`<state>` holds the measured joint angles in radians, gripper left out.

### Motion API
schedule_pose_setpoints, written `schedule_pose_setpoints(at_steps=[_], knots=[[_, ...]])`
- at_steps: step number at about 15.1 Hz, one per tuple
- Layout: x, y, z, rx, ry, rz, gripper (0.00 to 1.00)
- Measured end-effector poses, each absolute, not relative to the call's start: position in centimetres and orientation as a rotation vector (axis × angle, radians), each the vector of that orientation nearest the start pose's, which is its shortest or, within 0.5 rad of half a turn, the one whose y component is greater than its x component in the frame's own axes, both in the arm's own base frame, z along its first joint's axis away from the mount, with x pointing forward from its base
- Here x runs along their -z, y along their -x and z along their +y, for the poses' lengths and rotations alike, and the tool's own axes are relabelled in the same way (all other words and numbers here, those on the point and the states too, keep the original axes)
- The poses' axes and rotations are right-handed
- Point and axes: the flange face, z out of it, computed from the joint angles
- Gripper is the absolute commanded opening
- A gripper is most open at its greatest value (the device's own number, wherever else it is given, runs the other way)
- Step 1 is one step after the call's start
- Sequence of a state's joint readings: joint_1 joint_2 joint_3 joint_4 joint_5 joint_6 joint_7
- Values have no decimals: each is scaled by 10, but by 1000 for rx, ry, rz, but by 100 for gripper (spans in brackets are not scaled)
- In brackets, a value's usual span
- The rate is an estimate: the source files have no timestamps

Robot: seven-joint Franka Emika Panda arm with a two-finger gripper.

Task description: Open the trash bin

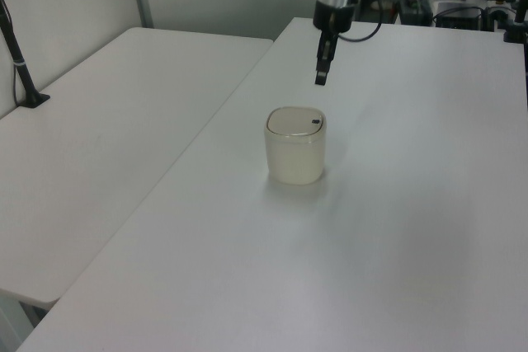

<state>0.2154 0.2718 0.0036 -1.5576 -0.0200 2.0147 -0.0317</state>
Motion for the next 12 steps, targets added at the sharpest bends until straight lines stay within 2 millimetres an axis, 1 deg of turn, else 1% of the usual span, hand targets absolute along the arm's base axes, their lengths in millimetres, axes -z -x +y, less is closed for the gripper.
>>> schedule_pose_setpoints(at_steps=[1,3,6,8,12], knots=[[-501,-649,152,300,3098,-407,0],[-487,-651,164,279,3098,-409,0],[-463,-654,174,226,3104,-411,0],[-452,-655,177,201,3108,-405,0],[-447,-656,178,190,3112,-384,0]])
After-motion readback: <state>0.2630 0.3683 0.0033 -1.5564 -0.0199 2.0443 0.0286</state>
